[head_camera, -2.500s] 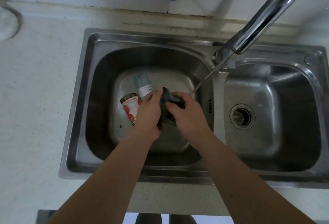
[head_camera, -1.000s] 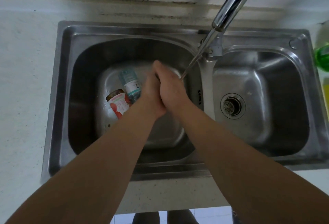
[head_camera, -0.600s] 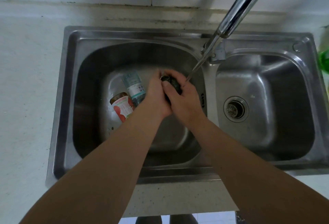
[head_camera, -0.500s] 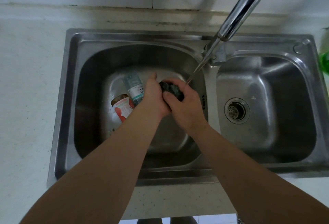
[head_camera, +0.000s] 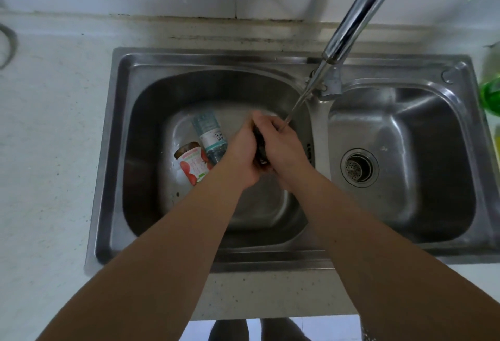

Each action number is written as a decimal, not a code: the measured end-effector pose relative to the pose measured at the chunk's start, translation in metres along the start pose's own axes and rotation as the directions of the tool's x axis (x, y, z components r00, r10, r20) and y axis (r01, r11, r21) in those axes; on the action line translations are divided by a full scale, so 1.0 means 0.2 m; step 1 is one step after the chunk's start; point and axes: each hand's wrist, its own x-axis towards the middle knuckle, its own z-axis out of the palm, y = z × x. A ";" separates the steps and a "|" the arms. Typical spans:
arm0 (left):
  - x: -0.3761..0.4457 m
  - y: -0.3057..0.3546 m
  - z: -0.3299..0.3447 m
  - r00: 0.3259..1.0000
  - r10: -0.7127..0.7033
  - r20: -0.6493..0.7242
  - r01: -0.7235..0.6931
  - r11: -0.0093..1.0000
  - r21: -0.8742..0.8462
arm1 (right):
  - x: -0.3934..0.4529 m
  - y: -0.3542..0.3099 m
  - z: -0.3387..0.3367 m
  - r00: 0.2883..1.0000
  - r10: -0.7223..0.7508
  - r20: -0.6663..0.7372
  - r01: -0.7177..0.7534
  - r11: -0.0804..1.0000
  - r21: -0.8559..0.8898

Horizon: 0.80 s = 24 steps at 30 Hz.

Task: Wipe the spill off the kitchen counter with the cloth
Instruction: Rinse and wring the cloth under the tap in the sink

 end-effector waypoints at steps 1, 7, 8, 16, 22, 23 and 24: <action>-0.02 -0.01 0.00 1.000 0.002 -0.006 -0.001 0.999 0.033 | -0.01 -0.01 -0.01 0.997 0.074 0.022 -0.076 0.995 0.061; -0.08 0.03 0.00 0.995 0.070 -0.069 -0.070 0.998 0.002 | -0.01 -0.04 -0.05 0.996 0.060 0.073 -0.067 0.994 0.088; -0.09 0.03 0.01 0.995 0.058 -0.076 -0.058 0.998 0.006 | 0.00 -0.04 -0.06 0.997 0.060 0.048 -0.065 0.994 0.090; -0.12 0.02 0.10 0.983 0.089 -0.159 -0.080 0.995 0.060 | -0.02 -0.06 -0.04 0.991 0.134 -0.028 -0.122 0.960 0.252; -0.14 0.02 0.10 0.989 0.087 -0.123 -0.088 0.996 -0.006 | -0.07 -0.09 0.02 0.995 0.060 -0.076 -0.041 0.973 0.229; -0.17 0.03 0.11 0.989 0.085 -0.119 -0.086 0.996 -0.005 | -0.09 -0.10 0.02 0.995 0.062 -0.073 -0.041 0.965 0.258; -0.20 0.04 0.12 0.989 0.090 -0.120 -0.090 0.996 0.005 | -0.10 -0.11 0.02 0.995 0.068 -0.066 -0.045 0.951 0.306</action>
